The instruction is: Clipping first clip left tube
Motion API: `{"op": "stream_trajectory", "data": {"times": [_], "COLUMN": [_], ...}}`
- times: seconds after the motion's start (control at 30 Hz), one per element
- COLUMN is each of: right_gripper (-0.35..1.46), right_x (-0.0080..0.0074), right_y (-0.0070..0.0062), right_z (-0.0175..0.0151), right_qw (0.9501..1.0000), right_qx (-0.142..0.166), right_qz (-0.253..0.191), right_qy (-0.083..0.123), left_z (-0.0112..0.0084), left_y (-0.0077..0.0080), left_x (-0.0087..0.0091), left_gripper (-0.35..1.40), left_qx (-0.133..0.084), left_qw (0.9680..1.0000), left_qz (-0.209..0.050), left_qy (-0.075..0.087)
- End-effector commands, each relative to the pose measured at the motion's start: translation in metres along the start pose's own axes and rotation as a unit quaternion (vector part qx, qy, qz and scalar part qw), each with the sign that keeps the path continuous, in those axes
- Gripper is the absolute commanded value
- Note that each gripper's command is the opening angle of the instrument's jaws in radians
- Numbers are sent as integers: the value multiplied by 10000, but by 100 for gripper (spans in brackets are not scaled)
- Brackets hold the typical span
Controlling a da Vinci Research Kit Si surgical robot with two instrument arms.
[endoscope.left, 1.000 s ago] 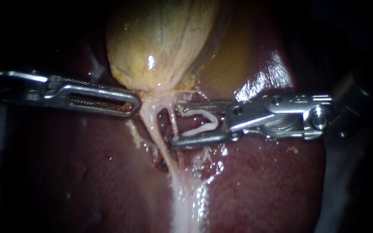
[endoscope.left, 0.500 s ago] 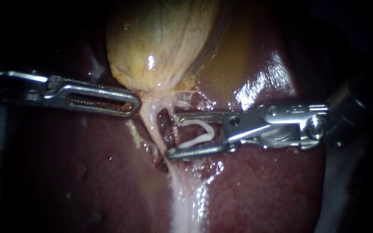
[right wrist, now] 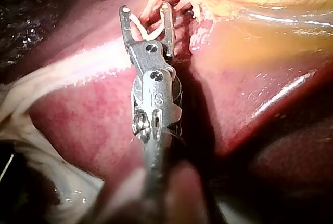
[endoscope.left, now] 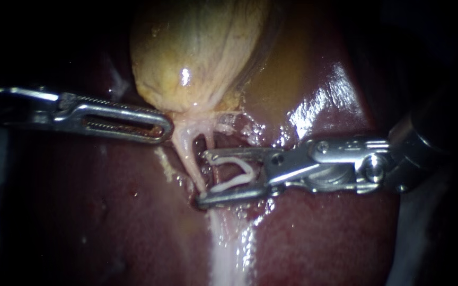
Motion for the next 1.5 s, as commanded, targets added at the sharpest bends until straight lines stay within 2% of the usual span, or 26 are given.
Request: {"op": "stream_trajectory", "data": {"times": [0.03, 0.37, 0.6, 0.87, 1.1, 1.5], "right_gripper": [45, 45, 44, 44, 42, 31], "right_x": [-2, -14, -15, -25, -30, -30], "right_y": [0, -6, -9, -13, -17, -16], "right_z": [2, 15, 23, 42, 59, 59], "right_qw": [10000, 9992, 9974, 9967, 9951, 9945], "right_qx": [14, 253, 528, 597, 786, 824], "right_qz": [26, 276, 497, 547, 594, 639], "right_qy": [0, -104, 46, 11, -41, -56], "left_z": [0, 0, 0, 2, 3, 3], "left_y": [0, 0, 0, 0, 1, 2], "left_x": [0, 0, 0, 1, 1, 1], "left_gripper": [-35, -35, -35, -35, -35, -35], "left_qx": [2, 2, 2, 6, 9, 11], "left_qw": [10000, 10000, 10000, 10000, 10000, 10000], "left_qz": [-1, -1, -1, -3, -5, -6], "left_qy": [1, 1, 1, 4, 7, 9]}}
